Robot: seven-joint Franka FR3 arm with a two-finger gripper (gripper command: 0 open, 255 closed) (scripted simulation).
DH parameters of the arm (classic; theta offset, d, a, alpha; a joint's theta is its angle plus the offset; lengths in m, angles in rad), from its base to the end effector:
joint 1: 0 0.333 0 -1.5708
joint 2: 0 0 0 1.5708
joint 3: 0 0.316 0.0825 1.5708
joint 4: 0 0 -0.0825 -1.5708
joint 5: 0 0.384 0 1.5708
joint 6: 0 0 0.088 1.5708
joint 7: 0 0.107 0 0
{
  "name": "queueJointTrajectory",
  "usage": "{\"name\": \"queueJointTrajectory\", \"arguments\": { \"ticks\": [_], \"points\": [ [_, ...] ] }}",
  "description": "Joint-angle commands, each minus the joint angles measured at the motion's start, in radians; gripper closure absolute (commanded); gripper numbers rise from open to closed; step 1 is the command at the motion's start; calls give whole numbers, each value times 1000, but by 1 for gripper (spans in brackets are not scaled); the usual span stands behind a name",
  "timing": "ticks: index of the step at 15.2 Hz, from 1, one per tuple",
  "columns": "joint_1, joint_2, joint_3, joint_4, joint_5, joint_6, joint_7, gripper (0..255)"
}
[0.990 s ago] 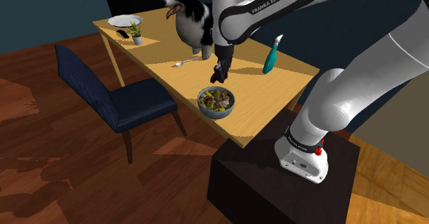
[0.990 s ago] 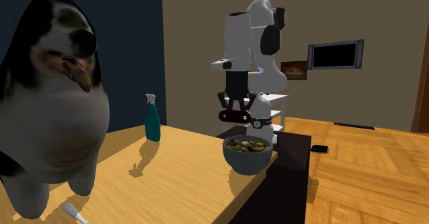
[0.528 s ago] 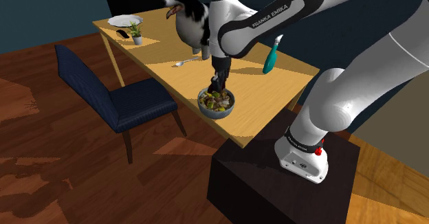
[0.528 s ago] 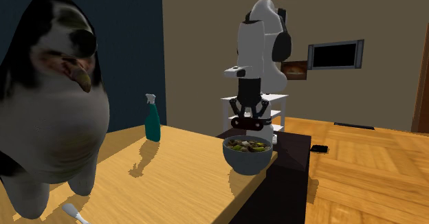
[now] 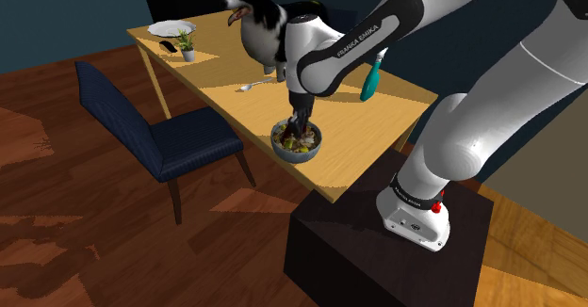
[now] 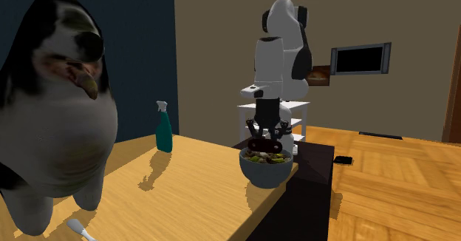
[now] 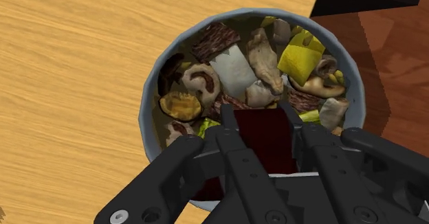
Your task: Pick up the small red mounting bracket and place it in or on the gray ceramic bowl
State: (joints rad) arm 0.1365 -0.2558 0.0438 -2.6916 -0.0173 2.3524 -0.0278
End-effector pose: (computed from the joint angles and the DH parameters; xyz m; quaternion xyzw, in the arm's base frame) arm 0.3844 0.0690 0.3068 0.9931 0.1091 -0.0409 0.0145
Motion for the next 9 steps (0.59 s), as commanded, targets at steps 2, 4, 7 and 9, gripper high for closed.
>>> {"name": "queueJointTrajectory", "arguments": {
  "ticks": [2,4,7,9],
  "points": [
    [0,16,1,-7,-1,24,2,255],
    [0,17,1,-7,-1,24,2,255],
    [0,17,1,-7,-1,24,2,255],
    [0,17,1,-7,-1,24,2,0]
  ]
}}
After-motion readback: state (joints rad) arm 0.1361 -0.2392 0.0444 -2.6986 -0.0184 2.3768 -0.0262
